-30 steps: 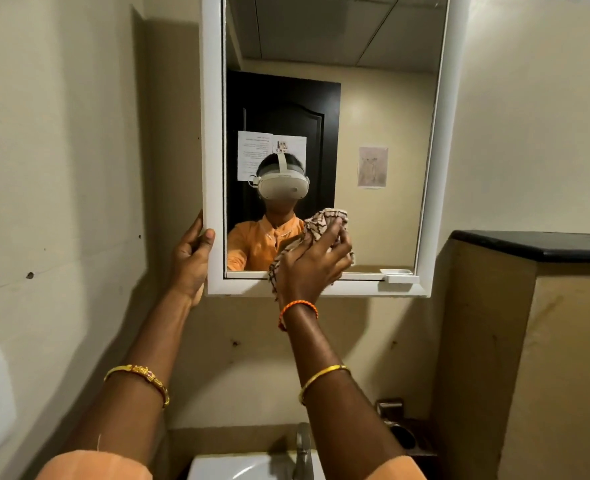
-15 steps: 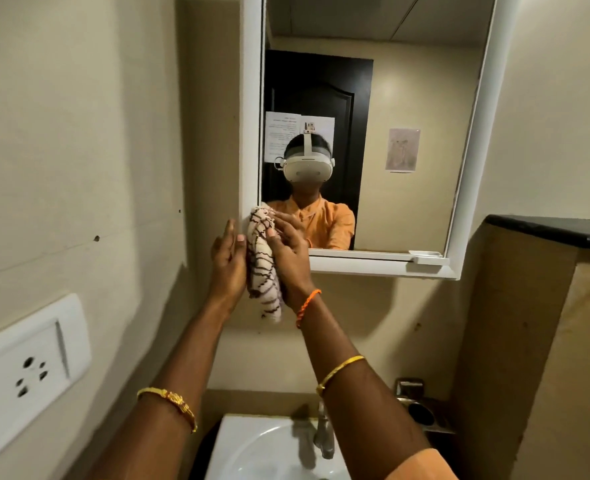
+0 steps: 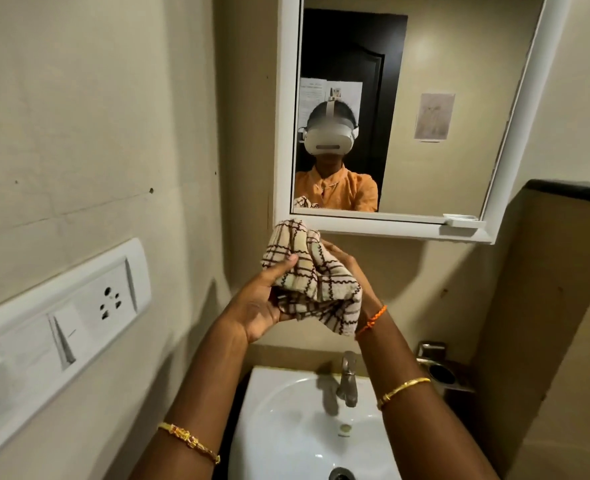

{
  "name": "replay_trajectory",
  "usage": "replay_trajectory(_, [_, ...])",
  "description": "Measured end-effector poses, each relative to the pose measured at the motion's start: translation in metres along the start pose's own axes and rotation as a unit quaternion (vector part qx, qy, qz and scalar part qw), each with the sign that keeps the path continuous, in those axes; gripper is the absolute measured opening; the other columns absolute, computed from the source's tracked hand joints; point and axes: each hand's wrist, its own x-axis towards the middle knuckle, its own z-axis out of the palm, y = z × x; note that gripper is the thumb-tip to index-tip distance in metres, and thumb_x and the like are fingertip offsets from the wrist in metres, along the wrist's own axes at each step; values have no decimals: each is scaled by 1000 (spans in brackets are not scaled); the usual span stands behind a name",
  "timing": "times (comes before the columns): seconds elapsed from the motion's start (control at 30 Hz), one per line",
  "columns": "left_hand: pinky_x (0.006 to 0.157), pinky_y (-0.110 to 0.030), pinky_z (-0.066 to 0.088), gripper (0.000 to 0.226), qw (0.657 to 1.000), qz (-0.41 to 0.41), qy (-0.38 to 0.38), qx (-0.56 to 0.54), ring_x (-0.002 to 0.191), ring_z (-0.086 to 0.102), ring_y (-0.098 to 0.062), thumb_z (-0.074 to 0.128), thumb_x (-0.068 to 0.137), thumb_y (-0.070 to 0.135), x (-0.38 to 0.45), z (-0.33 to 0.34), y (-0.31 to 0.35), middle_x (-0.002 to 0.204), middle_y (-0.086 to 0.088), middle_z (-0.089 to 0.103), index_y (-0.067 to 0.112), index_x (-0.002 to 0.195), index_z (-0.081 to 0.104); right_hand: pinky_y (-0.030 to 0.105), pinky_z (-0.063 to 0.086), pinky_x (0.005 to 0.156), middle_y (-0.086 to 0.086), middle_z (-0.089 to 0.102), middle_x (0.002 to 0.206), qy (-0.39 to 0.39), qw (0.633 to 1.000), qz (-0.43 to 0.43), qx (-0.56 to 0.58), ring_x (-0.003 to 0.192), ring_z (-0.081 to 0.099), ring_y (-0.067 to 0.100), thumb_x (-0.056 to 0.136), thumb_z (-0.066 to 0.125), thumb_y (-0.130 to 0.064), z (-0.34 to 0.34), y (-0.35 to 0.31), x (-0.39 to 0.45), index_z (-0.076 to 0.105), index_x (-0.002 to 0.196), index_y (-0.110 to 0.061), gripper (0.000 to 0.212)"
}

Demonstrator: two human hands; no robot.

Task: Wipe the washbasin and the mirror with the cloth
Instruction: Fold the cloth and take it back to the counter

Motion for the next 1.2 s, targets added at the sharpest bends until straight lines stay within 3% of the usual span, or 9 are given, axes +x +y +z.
replay_trajectory(0.13, [67, -35, 59, 24, 997, -29, 65, 4, 67, 73, -17, 63, 85, 24, -12, -10, -24, 82, -8, 76, 10, 104, 67, 29, 53, 73, 11, 70, 88, 46, 984, 157, 78, 91, 61, 29, 93, 55, -32, -23, 16, -22, 66, 93, -6, 28])
replay_trajectory(0.2, [72, -41, 58, 34, 997, -40, 72, 8, 75, 72, -22, 64, 83, 20, -17, -14, -35, 102, -16, 72, 6, 115, 64, 38, 51, 82, 13, 69, 100, -18, 962, 268, 51, 98, 62, 30, 85, 53, -56, -38, 29, -43, 65, 101, -8, 52])
replay_trajectory(0.27, [75, -43, 58, 36, 996, -66, 60, 20, 79, 71, -25, 65, 83, 18, -22, -14, -43, 108, -19, 70, 6, 117, 63, 39, 55, 80, 12, 70, 103, -85, 949, 303, 34, 93, 66, 26, 80, 60, -51, -44, 34, -57, 65, 108, -9, 50])
replay_trajectory(0.37, [80, -42, 56, 26, 994, -104, 36, 23, 79, 71, -25, 63, 83, 21, -27, -13, -50, 91, -12, 74, 10, 106, 67, 41, 58, 81, 19, 67, 113, -79, 953, 287, 56, 89, 68, 26, 84, 64, -14, -46, 37, -66, 62, 116, -2, 34])
replay_trajectory(0.47, [91, -46, 51, 26, 992, -125, 20, 10, 85, 67, -27, 64, 80, 22, -27, -12, -50, 88, -11, 73, 10, 102, 67, 31, 60, 62, 15, 71, 95, -26, 958, 272, 86, 73, 71, 19, 89, 53, 4, -52, 35, -66, 62, 111, 1, 25])
replay_trajectory(0.67, [75, -30, 54, 31, 984, -172, -55, -4, 74, 67, -19, 64, 69, 25, -25, 9, -45, 81, -6, 74, 12, 97, 70, 27, 60, 62, 10, 73, 85, 9, 969, 224, 105, 69, 71, 17, 90, 50, 4, -69, 10, -69, 62, 102, -3, 18])
replay_trajectory(0.8, [104, -47, 37, 56, 983, -133, -122, -44, 107, 58, -29, 55, 74, 40, -8, 37, -26, 109, -12, 68, 11, 122, 62, 27, 59, 57, 9, 72, 78, -4, 984, 167, 57, 65, 69, 18, 91, 55, -5, -89, -29, -63, 68, 81, -7, 17])
replay_trajectory(1.0, [82, -38, 54, 22, 986, -68, -138, 62, 81, 67, -20, 50, 87, 8, 21, 120, 2, 89, -7, 72, 9, 104, 64, 25, 57, 60, 11, 72, 93, 40, 989, 141, -2, 76, 71, 18, 85, 66, -15, -149, -93, -56, 62, 111, -1, 30])
replay_trajectory(1.2, [56, -27, 59, 23, 995, 15, -72, 69, 68, 69, -14, 65, 83, 7, 71, 239, 4, 82, -5, 72, 8, 106, 64, 33, 58, 68, 15, 71, 93, 140, 984, 73, -82, 78, 68, 24, 76, 72, -7, -241, -155, -49, 67, 97, -3, 22])
